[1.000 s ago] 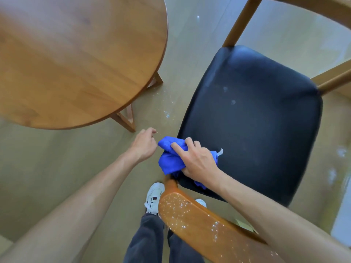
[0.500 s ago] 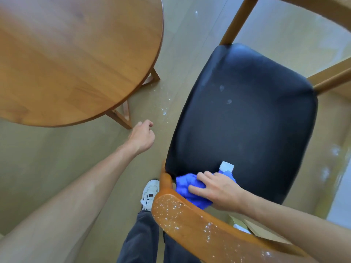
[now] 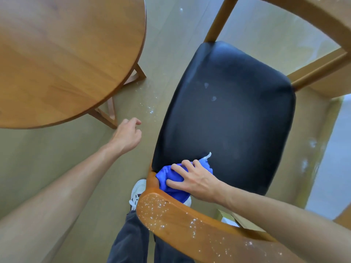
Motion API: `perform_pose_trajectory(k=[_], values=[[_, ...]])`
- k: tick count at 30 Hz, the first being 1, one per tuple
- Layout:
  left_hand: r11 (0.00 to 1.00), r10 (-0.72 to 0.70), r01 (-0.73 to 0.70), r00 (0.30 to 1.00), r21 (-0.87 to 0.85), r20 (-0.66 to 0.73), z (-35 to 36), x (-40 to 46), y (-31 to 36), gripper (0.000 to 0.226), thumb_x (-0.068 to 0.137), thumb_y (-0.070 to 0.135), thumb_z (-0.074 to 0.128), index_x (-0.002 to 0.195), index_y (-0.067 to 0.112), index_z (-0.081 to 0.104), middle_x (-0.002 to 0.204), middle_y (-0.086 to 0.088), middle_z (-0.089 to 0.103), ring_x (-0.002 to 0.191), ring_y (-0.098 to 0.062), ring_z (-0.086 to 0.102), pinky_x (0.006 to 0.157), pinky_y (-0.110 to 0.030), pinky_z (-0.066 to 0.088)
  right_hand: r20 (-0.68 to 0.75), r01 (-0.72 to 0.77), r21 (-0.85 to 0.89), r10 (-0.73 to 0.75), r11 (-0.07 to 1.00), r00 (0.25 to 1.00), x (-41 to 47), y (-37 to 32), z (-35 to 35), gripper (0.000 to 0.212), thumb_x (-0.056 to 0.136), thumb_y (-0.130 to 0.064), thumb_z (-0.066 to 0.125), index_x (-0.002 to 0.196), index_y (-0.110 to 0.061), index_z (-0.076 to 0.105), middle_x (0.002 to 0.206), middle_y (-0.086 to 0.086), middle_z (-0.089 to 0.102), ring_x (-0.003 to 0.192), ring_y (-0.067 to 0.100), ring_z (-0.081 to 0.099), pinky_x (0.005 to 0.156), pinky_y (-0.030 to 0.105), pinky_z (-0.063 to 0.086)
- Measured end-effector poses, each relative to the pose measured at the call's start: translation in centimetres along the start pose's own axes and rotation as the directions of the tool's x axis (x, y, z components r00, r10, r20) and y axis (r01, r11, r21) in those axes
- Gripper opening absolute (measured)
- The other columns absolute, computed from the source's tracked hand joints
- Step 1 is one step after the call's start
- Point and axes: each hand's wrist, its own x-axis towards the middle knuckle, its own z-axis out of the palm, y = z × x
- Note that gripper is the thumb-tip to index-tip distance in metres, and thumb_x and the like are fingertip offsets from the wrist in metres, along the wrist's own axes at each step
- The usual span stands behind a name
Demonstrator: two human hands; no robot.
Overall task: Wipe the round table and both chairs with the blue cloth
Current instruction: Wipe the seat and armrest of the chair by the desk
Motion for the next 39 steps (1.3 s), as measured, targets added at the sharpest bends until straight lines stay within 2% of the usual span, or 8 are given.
perform_pose_trajectory(k=[8,11,14,17,22,28,35,39], values=[[0.972,0.198,-0.204,0.978,0.117,0.058,-0.7,0.1,2.5,0.038,0.096,0.024,0.048,0.134,0.026,0.047,0.137,-0.005,0.043,0.119,-0.025,0.05,0.099,-0.043,0.046,0.209,0.29,-0.086,-0.267,0.953,0.941,-9.6,6.0,-0.1,0.059,0.063,-0.014,0.068,0.112,-0.035,0.042,0.11,0.002,0.053,0.081,0.025,0.051,0.061,0.033,0.043],[0.909,0.336,-0.362,0.929,0.205,0.153,-0.1,0.3,5.1,0.045,0.095,0.027,0.05,0.139,0.031,0.043,0.144,0.001,0.035,0.133,-0.021,0.036,0.105,-0.041,0.041,0.16,-0.152,-0.088,0.164,0.985,0.973,-14.9,12.9,-0.7,0.063,0.054,-0.007,0.07,0.107,-0.032,0.047,0.107,0.005,0.056,0.081,0.029,0.057,0.06,0.034,0.049],[0.812,0.422,-0.487,0.871,0.321,0.252,1.3,0.4,7.5,0.052,0.095,0.027,0.049,0.145,0.03,0.035,0.155,-0.001,0.018,0.144,-0.019,0.016,0.113,-0.036,0.029,0.113,-0.706,0.13,0.697,0.696,0.708,-15.9,18.0,-2.0,0.063,0.06,0.0,0.064,0.114,-0.027,0.045,0.109,0.009,0.051,0.085,0.036,0.056,0.065,0.04,0.051],[0.774,0.413,-0.492,0.87,0.398,0.27,2.3,0.2,9.3,0.054,0.094,0.026,0.048,0.146,0.028,0.032,0.154,-0.007,0.012,0.144,-0.023,0.015,0.111,-0.035,0.031,0.139,-0.832,0.478,0.911,0.281,0.387,-13.3,19.5,-3.7,0.056,0.072,-0.012,0.067,0.123,-0.028,0.049,0.112,0.001,0.053,0.095,0.027,0.056,0.077,0.032,0.044],[0.73,0.397,-0.491,0.871,0.475,0.291,2.1,0.0,10.1,0.052,0.095,0.026,0.047,0.145,0.028,0.033,0.152,-0.008,0.015,0.142,-0.025,0.018,0.11,-0.036,0.034,0.308,-0.414,0.905,0.821,-0.097,0.481,-8.7,16.8,-6.3,0.041,0.073,-0.014,0.07,0.108,-0.034,0.06,0.097,-0.011,0.068,0.091,0.011,0.064,0.08,0.024,0.05],[0.753,0.374,-0.457,0.889,0.473,0.264,1.8,-0.4,12.2,0.048,0.095,0.026,0.045,0.142,0.02,0.037,0.151,-0.007,0.021,0.14,-0.026,0.022,0.108,-0.039,0.036,0.288,-0.683,0.73,0.911,-0.01,0.294,-7.7,16.3,-4.5,0.011,0.079,-0.018,0.059,0.087,-0.02,0.052,0.096,0.003,0.054,0.08,0.021,0.056,0.054,0.023,0.035],[0.819,0.367,-0.443,0.893,0.365,0.259,2.4,-1.4,15.8,0.047,0.096,0.023,0.042,0.143,0.019,0.036,0.145,-0.002,0.031,0.134,-0.022,0.028,0.104,-0.038,0.039,0.241,-0.519,0.849,0.945,-0.094,0.223,-6.7,14.7,-4.6,0.049,0.08,-0.055,0.062,0.121,-0.03,0.049,0.115,-0.008,0.049,0.102,0.012,0.053,0.082,0.031,0.046],[0.834,0.361,-0.437,0.894,0.336,0.266,2.7,-2.1,17.2,0.045,0.096,0.023,0.04,0.141,0.019,0.037,0.143,-0.002,0.034,0.131,-0.021,0.031,0.101,-0.038,0.041,0.158,-0.603,0.797,0.96,0.014,0.232,-5.8,15.7,-5.5,0.021,0.09,-0.028,0.055,0.11,-0.022,0.055,0.112,-0.003,0.048,0.109,0.021,0.048,0.09,0.041,0.044]])
